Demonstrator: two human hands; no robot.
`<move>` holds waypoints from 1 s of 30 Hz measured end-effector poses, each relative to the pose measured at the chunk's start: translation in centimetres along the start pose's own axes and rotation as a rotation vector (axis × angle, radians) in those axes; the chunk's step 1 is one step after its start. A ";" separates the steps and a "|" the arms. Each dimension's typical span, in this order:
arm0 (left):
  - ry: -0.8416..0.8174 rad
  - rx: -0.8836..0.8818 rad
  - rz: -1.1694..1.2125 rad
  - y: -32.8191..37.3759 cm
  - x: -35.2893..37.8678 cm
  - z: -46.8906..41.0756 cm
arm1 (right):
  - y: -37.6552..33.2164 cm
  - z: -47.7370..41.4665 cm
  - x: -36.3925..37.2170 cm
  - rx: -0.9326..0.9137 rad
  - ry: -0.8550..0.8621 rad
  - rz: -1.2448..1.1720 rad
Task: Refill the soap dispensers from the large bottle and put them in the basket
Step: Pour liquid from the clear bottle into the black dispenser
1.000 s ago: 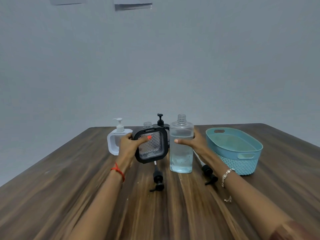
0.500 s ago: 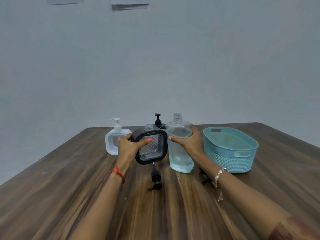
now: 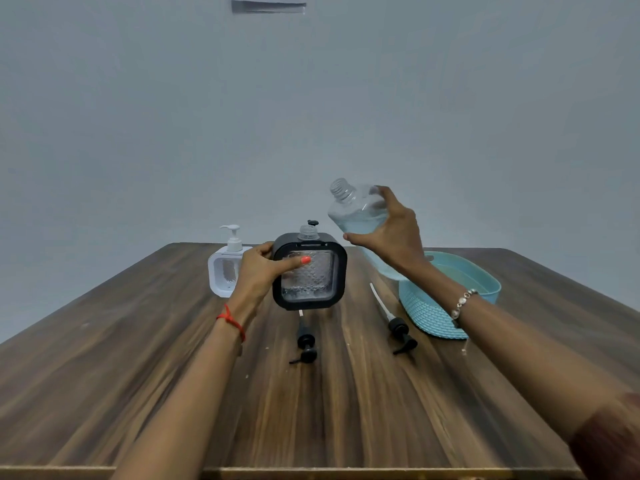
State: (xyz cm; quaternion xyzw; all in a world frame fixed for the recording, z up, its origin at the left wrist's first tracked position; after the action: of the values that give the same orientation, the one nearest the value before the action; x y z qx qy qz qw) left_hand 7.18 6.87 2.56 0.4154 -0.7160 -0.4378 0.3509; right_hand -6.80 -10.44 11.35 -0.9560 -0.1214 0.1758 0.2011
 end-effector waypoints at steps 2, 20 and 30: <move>-0.033 0.005 0.003 0.5 0.3 0.1 | 0.1 0.1 0.1 -0.023 -0.018 0.036; -0.062 -0.012 -0.122 0.7 0.9 1.0 | -0.3 1.8 0.2 -0.349 -0.020 0.243; 0.196 0.228 -0.420 2.3 0.7 1.5 | 0.5 2.3 0.7 -0.382 -0.027 0.351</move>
State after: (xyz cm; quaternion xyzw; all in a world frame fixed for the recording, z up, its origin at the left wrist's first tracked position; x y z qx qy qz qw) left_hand 4.93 7.33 4.23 0.6322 -0.6213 -0.3754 0.2708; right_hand -6.95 -9.89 8.96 -0.9806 0.0126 0.1947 -0.0184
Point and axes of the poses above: each hand's wrist, its own z-axis away from the middle knuckle, its own x-axis out of the palm, y = z × x, the point moved 8 cm from there along -z, towards the middle knuckle, and after that the axes turned 4 degrees about y, right-handed, at the moved point
